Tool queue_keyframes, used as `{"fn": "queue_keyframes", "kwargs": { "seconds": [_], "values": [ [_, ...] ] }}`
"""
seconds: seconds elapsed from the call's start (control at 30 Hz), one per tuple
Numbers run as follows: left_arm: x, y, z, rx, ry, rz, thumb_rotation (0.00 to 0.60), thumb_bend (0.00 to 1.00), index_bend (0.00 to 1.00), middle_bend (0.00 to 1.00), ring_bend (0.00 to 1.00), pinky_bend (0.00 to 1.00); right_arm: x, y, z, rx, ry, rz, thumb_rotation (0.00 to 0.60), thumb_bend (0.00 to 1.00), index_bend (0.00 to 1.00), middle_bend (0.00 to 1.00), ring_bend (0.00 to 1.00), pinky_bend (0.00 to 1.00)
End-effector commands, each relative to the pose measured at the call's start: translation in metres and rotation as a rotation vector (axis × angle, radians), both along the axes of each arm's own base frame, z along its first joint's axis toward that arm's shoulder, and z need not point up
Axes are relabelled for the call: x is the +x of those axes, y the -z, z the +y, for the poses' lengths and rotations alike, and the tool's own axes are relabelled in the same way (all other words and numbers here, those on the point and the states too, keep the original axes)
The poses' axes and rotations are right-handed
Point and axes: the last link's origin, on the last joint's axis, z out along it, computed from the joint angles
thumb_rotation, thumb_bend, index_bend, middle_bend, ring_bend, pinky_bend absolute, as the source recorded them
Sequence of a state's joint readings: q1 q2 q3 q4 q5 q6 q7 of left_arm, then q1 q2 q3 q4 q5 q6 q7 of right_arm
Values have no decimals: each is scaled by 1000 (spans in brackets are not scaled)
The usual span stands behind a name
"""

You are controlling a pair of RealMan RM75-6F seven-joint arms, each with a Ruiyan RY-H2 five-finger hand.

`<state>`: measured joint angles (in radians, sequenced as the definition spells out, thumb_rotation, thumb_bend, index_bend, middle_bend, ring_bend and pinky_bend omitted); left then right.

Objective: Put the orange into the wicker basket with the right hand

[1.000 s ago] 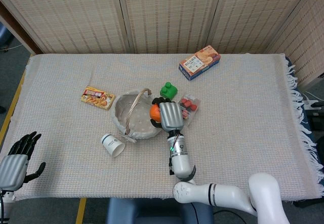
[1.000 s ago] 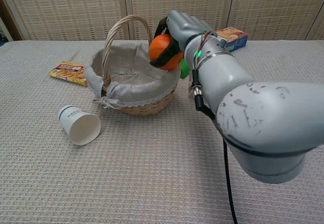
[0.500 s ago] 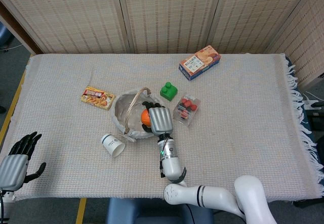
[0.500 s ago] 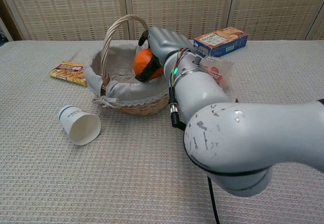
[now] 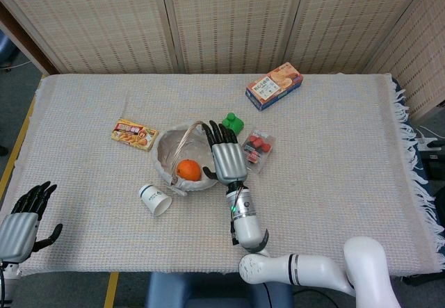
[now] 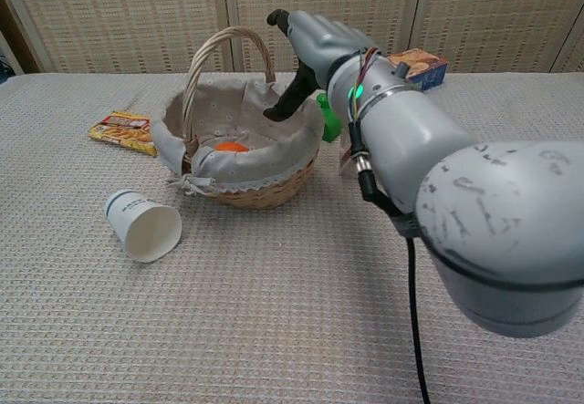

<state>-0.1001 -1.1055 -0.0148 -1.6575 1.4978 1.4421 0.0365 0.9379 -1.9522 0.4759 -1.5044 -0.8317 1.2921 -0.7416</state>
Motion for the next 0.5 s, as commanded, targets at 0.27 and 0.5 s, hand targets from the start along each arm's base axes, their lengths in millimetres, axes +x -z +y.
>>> {"fn": "queue_keyframes", "kwargs": {
  "seconds": [0.27,0.5],
  "values": [
    [1,2,0,2,4,16,600,345,0,0,0,112,-129,-120,70,-14,70,237,600,120,0,0,0,70],
    [1,2,0,14,12,33,600,345,0,0,0,112,-225,-156,134,16,203,299,600,120,0,0,0,57]
  ]
}}
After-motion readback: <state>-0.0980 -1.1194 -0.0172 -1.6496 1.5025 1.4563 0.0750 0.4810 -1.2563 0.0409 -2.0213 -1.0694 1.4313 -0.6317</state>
